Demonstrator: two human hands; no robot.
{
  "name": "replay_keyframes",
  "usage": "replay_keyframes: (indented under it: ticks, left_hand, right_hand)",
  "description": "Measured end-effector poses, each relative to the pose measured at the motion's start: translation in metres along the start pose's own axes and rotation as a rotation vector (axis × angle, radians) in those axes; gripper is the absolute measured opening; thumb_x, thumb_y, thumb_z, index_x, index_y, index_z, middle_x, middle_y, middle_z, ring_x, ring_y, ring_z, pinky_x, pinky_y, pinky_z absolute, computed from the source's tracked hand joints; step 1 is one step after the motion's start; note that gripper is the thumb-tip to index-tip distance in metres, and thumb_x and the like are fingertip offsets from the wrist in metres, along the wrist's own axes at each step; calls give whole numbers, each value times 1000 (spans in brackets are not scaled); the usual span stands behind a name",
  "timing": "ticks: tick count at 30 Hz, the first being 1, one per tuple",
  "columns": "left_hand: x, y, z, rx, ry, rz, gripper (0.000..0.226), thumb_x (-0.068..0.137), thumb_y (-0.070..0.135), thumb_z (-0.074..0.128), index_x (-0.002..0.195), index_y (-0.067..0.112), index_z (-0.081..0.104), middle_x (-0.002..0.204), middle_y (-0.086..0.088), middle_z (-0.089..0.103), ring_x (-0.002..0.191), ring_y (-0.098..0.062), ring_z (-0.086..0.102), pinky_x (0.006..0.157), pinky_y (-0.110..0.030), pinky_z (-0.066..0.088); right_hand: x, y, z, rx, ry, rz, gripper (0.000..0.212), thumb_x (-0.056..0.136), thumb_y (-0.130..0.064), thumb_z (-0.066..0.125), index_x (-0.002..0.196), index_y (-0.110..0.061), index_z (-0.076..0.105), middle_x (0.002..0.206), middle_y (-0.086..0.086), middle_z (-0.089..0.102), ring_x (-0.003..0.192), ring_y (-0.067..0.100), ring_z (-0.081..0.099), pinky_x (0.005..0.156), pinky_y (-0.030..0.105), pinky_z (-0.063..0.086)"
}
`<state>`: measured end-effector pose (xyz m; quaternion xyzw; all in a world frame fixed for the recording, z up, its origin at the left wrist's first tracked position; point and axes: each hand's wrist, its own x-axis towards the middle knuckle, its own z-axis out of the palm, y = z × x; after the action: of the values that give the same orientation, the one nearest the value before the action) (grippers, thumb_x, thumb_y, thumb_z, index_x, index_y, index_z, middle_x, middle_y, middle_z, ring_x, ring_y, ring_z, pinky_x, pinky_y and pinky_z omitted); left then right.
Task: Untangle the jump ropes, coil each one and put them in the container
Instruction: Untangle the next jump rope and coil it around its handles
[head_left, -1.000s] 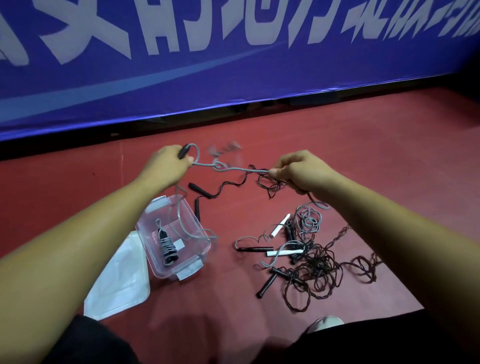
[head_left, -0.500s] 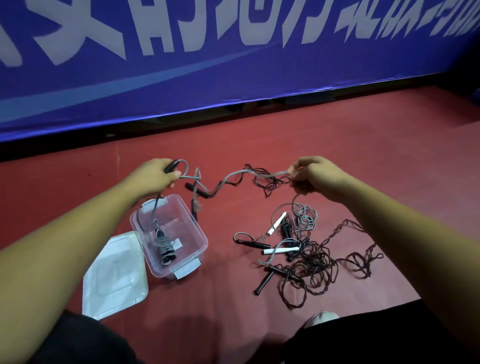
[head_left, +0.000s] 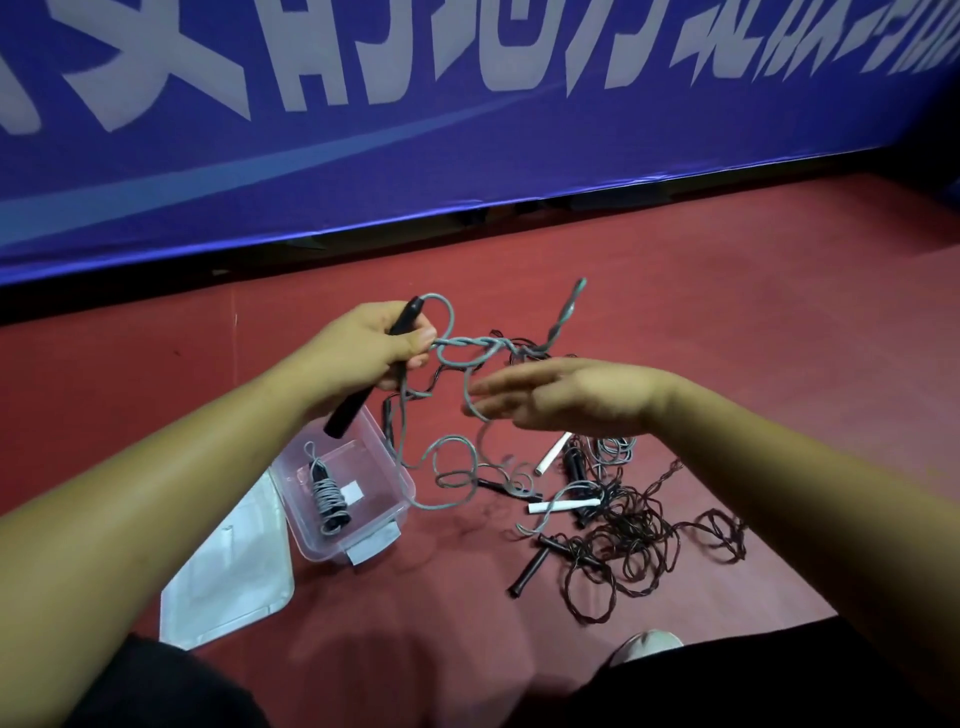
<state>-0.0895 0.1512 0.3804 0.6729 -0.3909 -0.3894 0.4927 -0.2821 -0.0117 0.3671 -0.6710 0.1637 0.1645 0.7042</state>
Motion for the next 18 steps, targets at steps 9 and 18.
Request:
replay_keyframes:
  ticks: [9,18]
  left_hand:
    - [1,-1,6,49,21,-5,13,101,8,51,98,18,58,59,4,56,48,-9,37,45,-20,29]
    - [21,-19,-39,232,407,33,22,93,30,67,75,20,59,46,12,42,43,-9,32,45,-21,26]
  right_hand:
    - [24,-17,24,158,293,-368,18,98,-20,58,85,-7,60,57,-2,36,47,13,37,55,30,35]
    - [6,-14,-15,15,329,-212,28,100,-26,53,75,-16,62,51,-3,22,42,9,16,45,24,10]
